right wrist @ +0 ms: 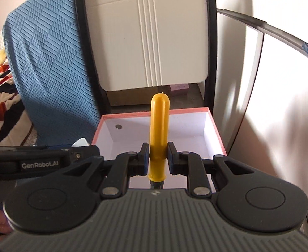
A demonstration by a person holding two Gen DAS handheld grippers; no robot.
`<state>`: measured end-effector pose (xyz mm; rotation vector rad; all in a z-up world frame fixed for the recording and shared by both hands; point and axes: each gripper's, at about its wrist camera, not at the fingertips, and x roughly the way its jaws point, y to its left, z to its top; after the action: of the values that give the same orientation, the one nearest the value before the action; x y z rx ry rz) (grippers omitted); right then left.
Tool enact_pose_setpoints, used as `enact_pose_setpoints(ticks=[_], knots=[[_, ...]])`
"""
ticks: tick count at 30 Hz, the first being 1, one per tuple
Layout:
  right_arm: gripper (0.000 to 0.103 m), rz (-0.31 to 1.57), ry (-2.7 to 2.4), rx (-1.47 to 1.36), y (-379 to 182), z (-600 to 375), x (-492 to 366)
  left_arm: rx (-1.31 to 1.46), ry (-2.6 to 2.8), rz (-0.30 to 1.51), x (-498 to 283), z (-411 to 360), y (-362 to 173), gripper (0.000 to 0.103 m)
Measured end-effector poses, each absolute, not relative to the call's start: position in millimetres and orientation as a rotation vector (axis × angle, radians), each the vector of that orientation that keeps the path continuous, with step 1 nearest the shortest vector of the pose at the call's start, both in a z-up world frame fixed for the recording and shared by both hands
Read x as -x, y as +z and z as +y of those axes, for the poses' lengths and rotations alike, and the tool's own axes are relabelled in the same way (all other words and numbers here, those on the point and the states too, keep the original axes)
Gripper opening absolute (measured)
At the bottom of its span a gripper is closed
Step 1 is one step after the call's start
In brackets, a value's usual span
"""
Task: Organize rigid objects
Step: 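Carry the charger and screwdriver over the pink box with both tools, then open the left tool to drop the charger while the right tool releases the screwdriver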
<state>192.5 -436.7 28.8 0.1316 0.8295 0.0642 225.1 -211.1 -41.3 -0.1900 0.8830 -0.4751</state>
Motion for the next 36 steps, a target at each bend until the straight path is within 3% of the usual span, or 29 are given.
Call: enact_pose_setpoints(ticks=[14, 25, 28, 31, 36], knots=[[0.022, 0.967, 0.028, -0.104, -59.7, -461.6, -175.6, 0.155, -0.479, 1.036, -204.4, -238.5, -117.5, 0.051], [0.022, 0.985, 0.012, -0.140, -73.0, -472.6, -167.7, 0.088, -0.477, 1.046, -206.5, -255.4, -121.1, 0.051], [0.022, 0.980, 0.000, -0.168, -72.5, -476.3, -167.1, 0.104, -0.483, 1.038, -208.0, -252.4, -120.5, 0.054], [0.023, 0.962, 0.015, -0.181, -68.7, -478.0, -167.1, 0.113, -0.487, 1.010, -206.4, -247.7, -111.4, 0.065], [0.024, 0.934, 0.020, -0.195, -56.7, -475.2, -165.3, 0.105, -0.475, 0.972, -202.3, -240.9, -89.8, 0.065]])
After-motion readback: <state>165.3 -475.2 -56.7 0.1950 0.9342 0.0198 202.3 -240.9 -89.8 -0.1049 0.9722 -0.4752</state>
